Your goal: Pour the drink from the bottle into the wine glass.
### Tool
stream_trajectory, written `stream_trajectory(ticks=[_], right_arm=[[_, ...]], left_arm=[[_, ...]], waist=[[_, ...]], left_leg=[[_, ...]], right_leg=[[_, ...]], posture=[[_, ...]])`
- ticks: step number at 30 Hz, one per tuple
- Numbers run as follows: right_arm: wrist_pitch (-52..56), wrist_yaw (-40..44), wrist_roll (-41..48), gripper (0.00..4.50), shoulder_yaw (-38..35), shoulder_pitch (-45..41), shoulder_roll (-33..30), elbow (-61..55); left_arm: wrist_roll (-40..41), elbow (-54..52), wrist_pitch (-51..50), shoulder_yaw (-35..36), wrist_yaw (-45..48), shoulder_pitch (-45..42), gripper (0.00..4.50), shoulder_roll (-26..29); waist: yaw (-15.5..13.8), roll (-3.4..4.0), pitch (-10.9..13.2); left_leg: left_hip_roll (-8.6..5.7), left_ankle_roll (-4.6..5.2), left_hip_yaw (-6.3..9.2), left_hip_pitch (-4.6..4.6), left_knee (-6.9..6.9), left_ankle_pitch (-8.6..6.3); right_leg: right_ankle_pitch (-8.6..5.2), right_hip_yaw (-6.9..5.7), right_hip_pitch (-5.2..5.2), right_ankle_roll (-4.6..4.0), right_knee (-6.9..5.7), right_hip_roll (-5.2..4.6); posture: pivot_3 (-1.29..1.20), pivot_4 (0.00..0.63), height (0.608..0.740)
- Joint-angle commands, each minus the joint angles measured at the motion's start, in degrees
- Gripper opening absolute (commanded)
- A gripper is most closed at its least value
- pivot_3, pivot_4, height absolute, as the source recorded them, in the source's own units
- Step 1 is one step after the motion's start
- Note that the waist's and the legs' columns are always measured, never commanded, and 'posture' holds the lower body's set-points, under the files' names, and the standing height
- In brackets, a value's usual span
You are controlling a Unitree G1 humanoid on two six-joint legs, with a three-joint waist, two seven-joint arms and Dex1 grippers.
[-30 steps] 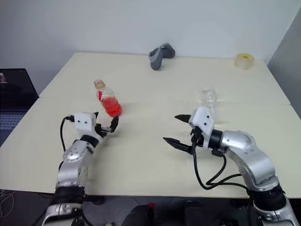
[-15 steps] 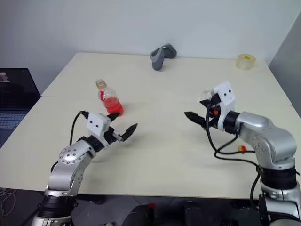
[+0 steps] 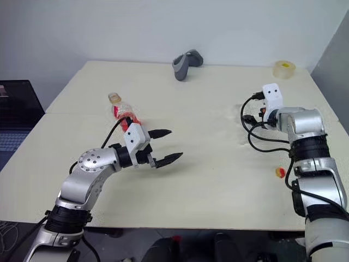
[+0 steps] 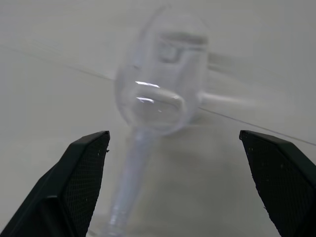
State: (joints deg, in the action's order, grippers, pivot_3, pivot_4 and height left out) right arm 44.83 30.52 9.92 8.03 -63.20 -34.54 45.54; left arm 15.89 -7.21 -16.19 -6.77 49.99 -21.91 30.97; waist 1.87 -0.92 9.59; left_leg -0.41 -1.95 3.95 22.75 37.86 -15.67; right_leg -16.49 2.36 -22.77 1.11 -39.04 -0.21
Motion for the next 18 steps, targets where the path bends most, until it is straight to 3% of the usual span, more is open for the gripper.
stream_trajectory(ticks=[1, 7, 18], right_arm=[[-6.2, 4.9, -4.6, 4.5, 1.7, -5.9, 0.7, 9.8], [-9.7, 10.4, -8.5, 4.5, 2.0, -11.2, 2.1, 20.4], [-9.1, 13.6, -11.2, 4.5, 0.3, -12.2, 3.8, 22.8]], left_arm=[[-0.3, 0.1, 1.8, -0.3, 1.0, -0.3, 4.48, -0.4], [-1.3, 2.3, 4.1, -0.6, 1.6, -0.5, 4.48, -1.0], [-2.2, 4.0, 6.1, -0.5, 1.6, -0.1, 4.48, -1.4]], waist=[[0.0, 0.0, 0.0], [0.0, 0.01, 0.0], [0.0, 0.03, 0.0]], left_leg=[[0.01, 0.0, -0.04, 0.13, 0.04, 0.0], [0.04, 0.0, -0.22, 0.19, 0.04, 0.0], [0.05, 0.0, -0.24, 0.12, 0.09, 0.0]], right_leg=[[0.0, 0.02, -0.17, 0.0, -0.06, 0.0], [0.01, 0.07, -0.41, -0.01, -0.26, 0.0], [0.01, 0.09, -0.45, -0.01, -0.5, 0.0]], posture=[[0.0, 0.15, 0.74], [0.0, 0.15, 0.74], [0.0, 0.15, 0.74]])
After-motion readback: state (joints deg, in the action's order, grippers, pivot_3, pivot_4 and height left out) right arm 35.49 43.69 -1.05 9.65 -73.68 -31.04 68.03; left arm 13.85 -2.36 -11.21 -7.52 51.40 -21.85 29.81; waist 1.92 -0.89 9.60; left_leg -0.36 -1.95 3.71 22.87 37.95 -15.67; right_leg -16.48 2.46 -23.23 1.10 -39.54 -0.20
